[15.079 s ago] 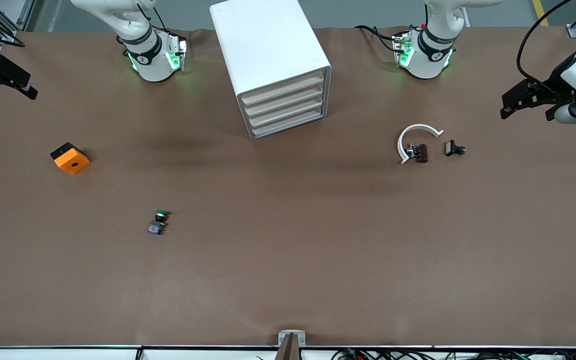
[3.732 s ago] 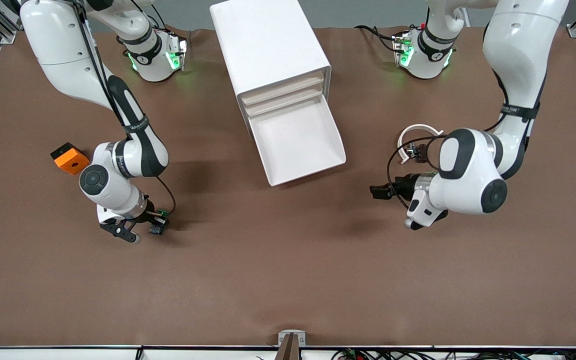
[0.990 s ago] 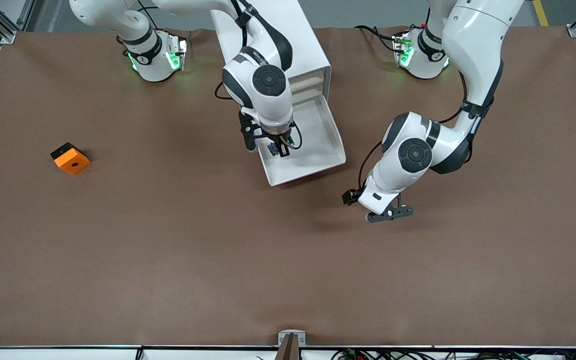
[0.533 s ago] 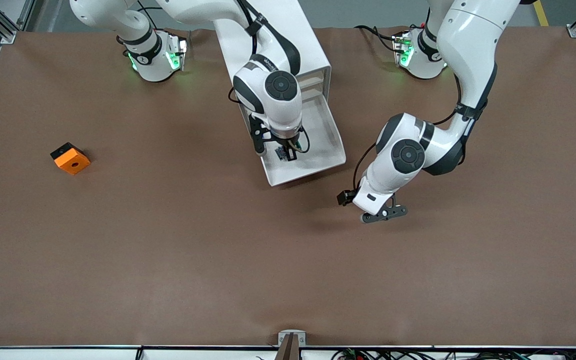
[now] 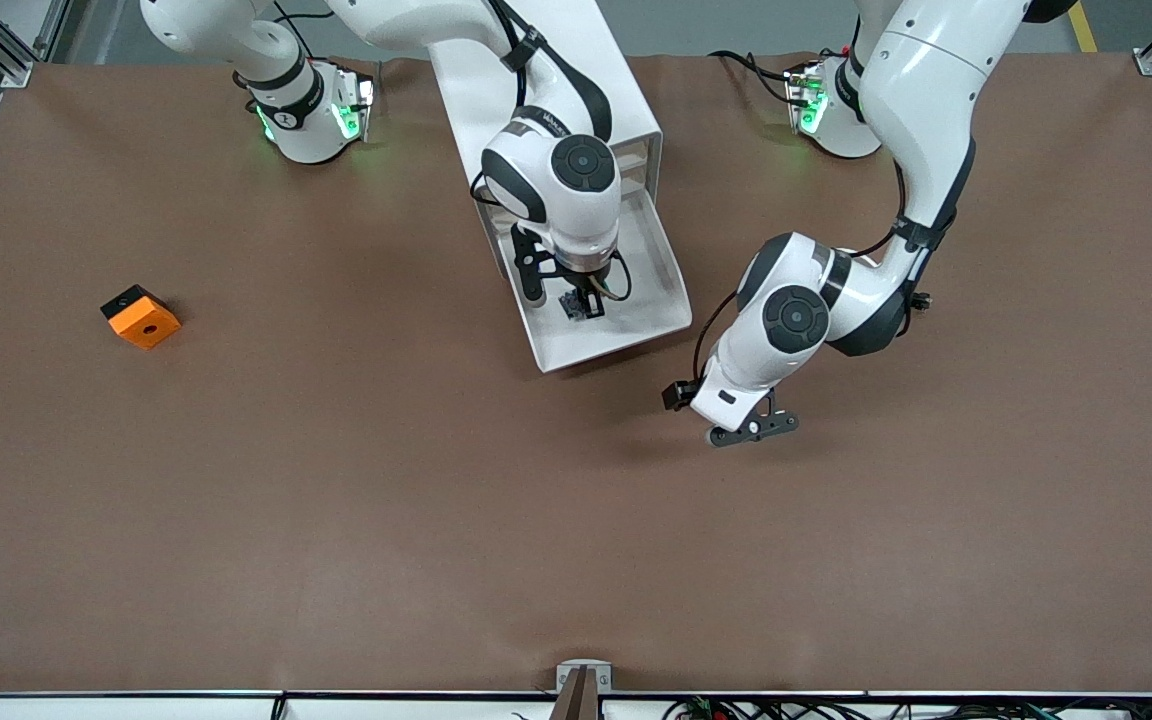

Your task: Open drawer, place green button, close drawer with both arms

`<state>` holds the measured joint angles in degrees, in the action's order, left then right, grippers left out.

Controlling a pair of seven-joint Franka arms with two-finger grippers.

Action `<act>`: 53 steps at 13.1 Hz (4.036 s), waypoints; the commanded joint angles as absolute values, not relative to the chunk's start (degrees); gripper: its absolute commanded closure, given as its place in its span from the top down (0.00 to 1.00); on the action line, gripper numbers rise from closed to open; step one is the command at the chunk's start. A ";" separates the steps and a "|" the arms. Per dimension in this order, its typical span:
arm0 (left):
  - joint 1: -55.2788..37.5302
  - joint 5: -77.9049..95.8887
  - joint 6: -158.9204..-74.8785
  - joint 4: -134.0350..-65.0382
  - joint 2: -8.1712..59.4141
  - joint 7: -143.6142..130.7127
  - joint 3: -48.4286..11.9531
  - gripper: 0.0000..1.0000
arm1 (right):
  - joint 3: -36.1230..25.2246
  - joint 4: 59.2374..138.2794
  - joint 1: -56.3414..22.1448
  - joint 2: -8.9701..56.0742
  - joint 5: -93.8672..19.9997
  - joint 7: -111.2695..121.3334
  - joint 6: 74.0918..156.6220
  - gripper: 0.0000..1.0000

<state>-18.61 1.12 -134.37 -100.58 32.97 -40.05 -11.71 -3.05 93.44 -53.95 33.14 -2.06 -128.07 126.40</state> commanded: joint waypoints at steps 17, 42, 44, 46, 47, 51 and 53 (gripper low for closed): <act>-21.97 -0.44 -133.68 -98.17 35.16 -46.13 -11.69 1.00 | -3.78 83.86 -53.26 33.58 2.02 -119.40 109.89 1.00; -31.90 2.72 -122.44 -96.50 37.00 -65.21 -19.15 1.00 | -3.95 83.94 -0.10 8.88 1.32 -0.03 80.34 1.00; -31.82 4.30 -120.33 -96.50 37.44 -65.74 -20.74 1.00 | -3.96 83.94 2.01 8.26 1.32 1.67 79.02 1.00; -31.82 6.76 -118.57 -96.24 37.79 -66.44 -21.79 1.00 | -3.96 83.85 2.81 8.35 1.32 2.11 78.14 1.00; -31.82 7.72 -117.69 -96.15 37.88 -66.62 -21.97 1.00 | -3.96 83.76 2.81 8.35 1.32 2.54 78.05 1.00; -31.82 13.43 -117.51 -96.15 38.41 -66.62 -22.32 1.00 | -3.43 82.18 2.29 8.35 1.67 2.99 78.40 1.00; -31.82 15.72 -117.42 -95.37 39.11 -66.62 -22.67 1.00 | -3.34 82.18 1.76 8.35 2.02 3.08 78.40 1.00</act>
<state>-31.74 13.30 -118.82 -97.53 37.78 -65.61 -21.87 -3.89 81.98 1.75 9.19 1.53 2.27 78.38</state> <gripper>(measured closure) 0.000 0.000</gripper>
